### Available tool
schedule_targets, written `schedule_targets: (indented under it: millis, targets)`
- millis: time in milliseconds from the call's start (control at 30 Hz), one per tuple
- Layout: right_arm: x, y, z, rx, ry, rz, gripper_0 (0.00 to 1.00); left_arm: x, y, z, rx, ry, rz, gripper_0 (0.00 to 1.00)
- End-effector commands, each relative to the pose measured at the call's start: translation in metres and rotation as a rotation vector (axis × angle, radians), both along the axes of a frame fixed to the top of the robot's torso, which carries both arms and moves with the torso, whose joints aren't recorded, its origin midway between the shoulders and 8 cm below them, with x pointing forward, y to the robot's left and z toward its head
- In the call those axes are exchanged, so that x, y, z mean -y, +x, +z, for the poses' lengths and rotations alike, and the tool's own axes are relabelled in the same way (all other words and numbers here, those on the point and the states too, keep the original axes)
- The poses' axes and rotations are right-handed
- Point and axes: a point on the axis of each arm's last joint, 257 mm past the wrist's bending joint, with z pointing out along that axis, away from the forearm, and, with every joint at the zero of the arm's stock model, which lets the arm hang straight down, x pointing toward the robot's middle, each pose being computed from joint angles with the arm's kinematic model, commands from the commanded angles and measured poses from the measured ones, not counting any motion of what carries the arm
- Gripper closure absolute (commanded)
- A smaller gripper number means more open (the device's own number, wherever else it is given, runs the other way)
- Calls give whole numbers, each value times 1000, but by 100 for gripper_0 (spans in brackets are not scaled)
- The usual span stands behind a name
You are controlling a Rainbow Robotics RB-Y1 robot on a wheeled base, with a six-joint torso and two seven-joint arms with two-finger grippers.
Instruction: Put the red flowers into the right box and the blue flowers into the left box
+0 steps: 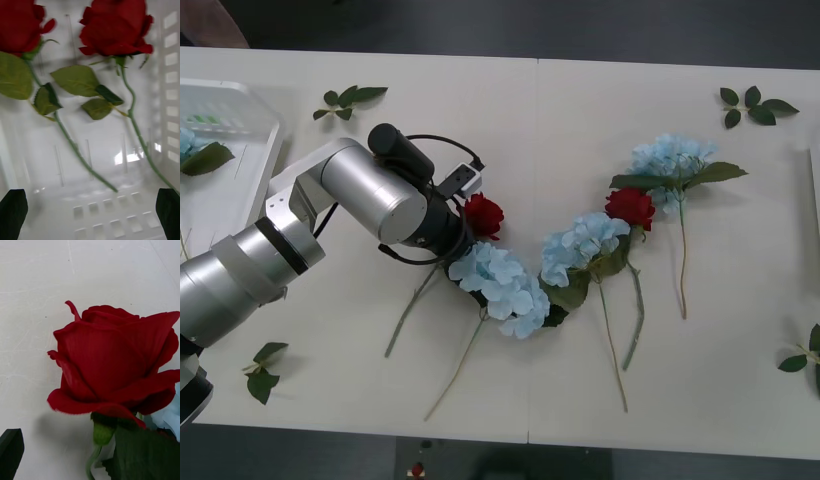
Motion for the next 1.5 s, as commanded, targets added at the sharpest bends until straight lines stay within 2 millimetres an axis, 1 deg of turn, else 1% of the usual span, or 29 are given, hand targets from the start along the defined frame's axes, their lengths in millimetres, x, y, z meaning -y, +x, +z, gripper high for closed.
schedule_targets:
  millis: [33, 67, 167, 200, 267, 333, 367, 400, 433, 467, 500, 533, 567, 600, 667, 700, 767, 800, 867, 900, 1000, 1067, 1100, 1200, 1300, 1333, 1367, 1400, 1500]
  targets:
    - [-41, 19, 37, 69, 92, 103, 0, 5, 14, 8, 37, -10, 27, 0]
    - [-47, 19, 38, 67, 105, 117, 0, 5, 14, 7, 39, -7, 26, 0]
    - [-88, 21, 40, 57, 193, 208, 0, 5, 12, 4, 34, -6, 25, 0]
    - [-95, 22, 39, 58, 204, 222, 0, 6, 12, 4, 33, -6, 24, 0]
    - [-120, 27, 38, 52, 226, 278, 0, 7, 9, 1, 28, -4, 22, 0]
    - [-136, 30, 37, 52, 237, 305, 0, 7, 9, 0, 26, -4, 22, 0]
    - [-146, 33, 35, 53, 241, 326, 0, 7, 9, 0, 25, -4, 23, 7]
    - [-156, 36, 35, 57, 245, 344, 0, 8, 9, 1, 26, -4, 23, 22]
    - [-161, 38, 33, 58, 249, 352, 0, 8, 9, 1, 26, -4, 23, 33]
    - [-165, 39, 33, 60, 250, 359, 0, 8, 9, 1, 26, -6, 25, 46]
    - [-177, 43, 30, 62, 249, 383, 0, 9, 8, 1, 24, -7, 26, 80]
    - [-186, 46, 29, 63, 244, 402, 0, 8, 8, 0, 22, -8, 27, 96]
    - [-197, 49, 26, 61, 241, 421, 0, 8, 8, 0, 22, -8, 27, 100]
    - [-202, 50, 24, 59, 243, 430, 0, 8, 8, 0, 22, -9, 29, 100]
    - [-223, 55, 20, 66, 251, 457, 0, 8, 8, 0, 21, -11, 32, 100]
    - [-227, 56, 19, 67, 254, 463, 0, 9, 8, 0, 19, -13, 34, 100]
    - [-245, 59, 11, 65, 262, 488, 0, 9, 8, 1, 21, -13, 36, 100]
    - [-250, 60, 10, 67, 262, 495, 0, 9, 8, 1, 21, -13, 36, 100]
    - [-267, 64, 3, 65, 251, 517, 0, 9, 11, 5, 27, -15, 38, 100]
    - [-271, 65, 0, 62, 249, 523, 0, 9, 12, 7, 32, -16, 39, 100]
    - [-291, 69, -10, 61, 243, 543, 0, 11, 19, 19, 62, -34, 35, 100]
    - [-305, 71, -19, 57, 246, 554, 0, 9, 25, 36, 94, -55, 36, 100]
    - [-307, 72, -21, 55, 242, 556, 0, 8, 26, 41, 100, -63, 36, 100]
    - [-316, 75, -33, 41, 216, 563, 0, 10, 28, 73, 118, -135, 36, 100]
    - [-320, 75, -47, 19, 189, 558, 0, 12, 28, 123, 133, -250, 37, 100]
    - [-321, 75, -48, 15, 187, 557, 0, 13, 28, 132, 135, -272, 36, 100]
    - [-322, 74, -52, 9, 182, 557, 0, 16, 26, 150, 135, -315, 33, 100]
    - [-322, 73, -54, 5, 182, 555, 0, 19, 25, 159, 134, -339, 29, 100]
    - [-329, 73, -53, 10, 191, 578, 0, 46, 16, 207, 112, -486, 19, 100]
